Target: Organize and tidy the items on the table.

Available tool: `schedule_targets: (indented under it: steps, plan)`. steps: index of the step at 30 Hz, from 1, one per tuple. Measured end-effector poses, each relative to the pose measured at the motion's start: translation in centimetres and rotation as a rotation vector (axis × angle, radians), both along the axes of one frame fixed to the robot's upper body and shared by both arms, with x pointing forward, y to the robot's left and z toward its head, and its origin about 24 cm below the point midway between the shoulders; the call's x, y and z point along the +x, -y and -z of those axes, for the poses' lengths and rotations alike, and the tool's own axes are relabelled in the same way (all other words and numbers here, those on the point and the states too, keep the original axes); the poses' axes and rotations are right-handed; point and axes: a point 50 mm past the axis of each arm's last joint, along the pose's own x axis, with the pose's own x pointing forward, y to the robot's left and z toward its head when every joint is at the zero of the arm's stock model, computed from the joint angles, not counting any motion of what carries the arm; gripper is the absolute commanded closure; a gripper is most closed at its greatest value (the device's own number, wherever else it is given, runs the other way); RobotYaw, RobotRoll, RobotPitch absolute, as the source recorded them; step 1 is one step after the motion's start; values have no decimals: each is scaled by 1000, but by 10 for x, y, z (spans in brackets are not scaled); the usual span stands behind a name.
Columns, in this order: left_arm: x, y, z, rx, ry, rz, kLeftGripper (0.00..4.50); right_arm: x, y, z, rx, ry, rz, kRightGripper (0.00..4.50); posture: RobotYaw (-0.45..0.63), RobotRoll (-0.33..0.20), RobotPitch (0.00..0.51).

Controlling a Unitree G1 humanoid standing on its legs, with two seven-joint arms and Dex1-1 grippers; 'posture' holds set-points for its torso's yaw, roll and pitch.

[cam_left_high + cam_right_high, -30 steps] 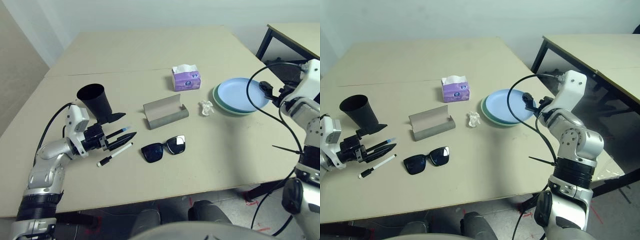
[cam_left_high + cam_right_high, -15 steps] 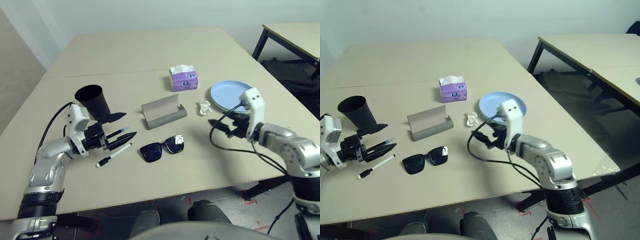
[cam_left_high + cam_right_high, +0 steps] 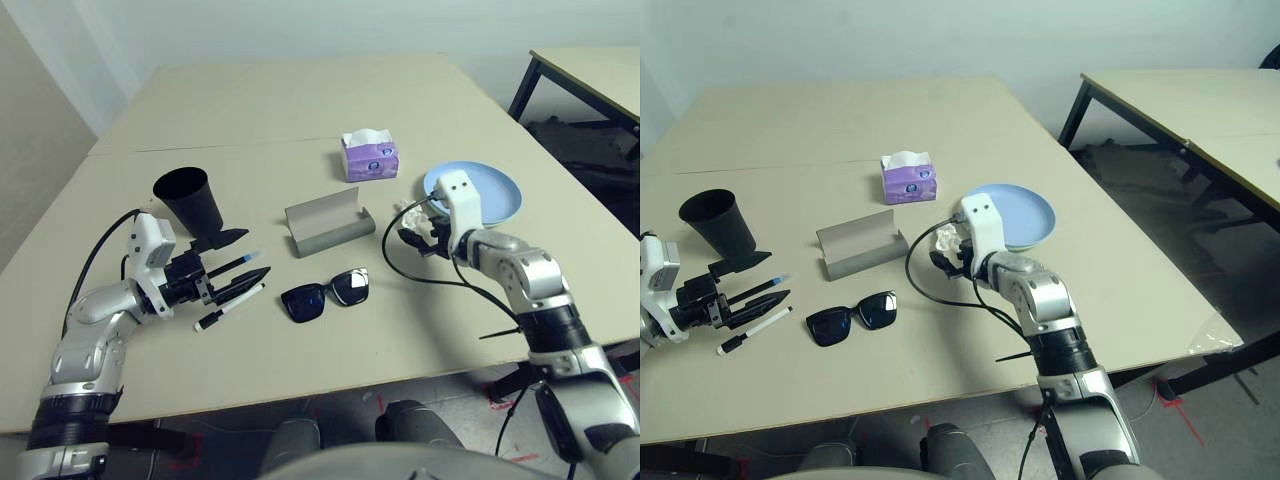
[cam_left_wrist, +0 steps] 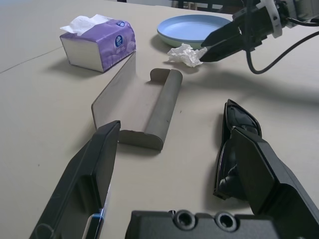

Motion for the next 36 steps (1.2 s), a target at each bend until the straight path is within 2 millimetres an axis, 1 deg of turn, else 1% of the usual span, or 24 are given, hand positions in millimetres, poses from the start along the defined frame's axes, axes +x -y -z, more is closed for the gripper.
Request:
schedule_targets:
  steps: [4, 10, 11, 13, 22, 23, 24, 27, 29, 31, 33, 36]
  plan:
    - [-1, -1, 0, -2, -6, -8, 0, 4, -2, 3, -20, 6, 10, 30, -51, 0, 0]
    - [-1, 3, -6, 1, 16, 0, 0, 10, -19, 9, 18, -23, -24, 30, -48, 0, 0]
    - [-1, 3, -6, 0, 15, -4, 0, 10, -20, 10, 22, -27, -28, 200, -48, 0, 0]
    - [-2, 3, -6, -2, 14, -4, 0, 10, -22, 12, 30, -39, -34, 597, -49, 0, 0]
    - [-3, 6, -8, -21, 18, 0, 0, 12, -23, 12, 28, -36, -48, 3949, -49, 0, 0]
    - [-3, 6, -8, -23, 17, -2, 0, 13, -23, 12, 27, -36, -48, 4289, -52, 0, 0]
    - [-3, 6, -8, -24, 17, -3, 0, 13, -23, 12, 27, -35, -49, 4467, -54, 0, 0]
    - [-3, 7, -8, -26, 17, -4, 0, 14, -21, 9, 34, -25, -46, 4467, -58, 0, 0]
    - [-2, 7, -8, -28, 19, -4, 0, 16, -18, 0, 54, -7, -36, 4467, -60, 0, 0]
    - [-2, 8, -9, -30, 22, -2, 0, 20, -17, -15, 96, 20, -31, 4467, -63, 0, 0]
    - [-1, 8, -9, -31, 25, 0, 0, 23, -14, -36, 125, 64, -26, 4467, -63, 0, 0]
    - [-1, 8, -9, -32, 25, 2, 0, 28, -1, -70, 124, 156, 1, 4467, -67, 0, 0]
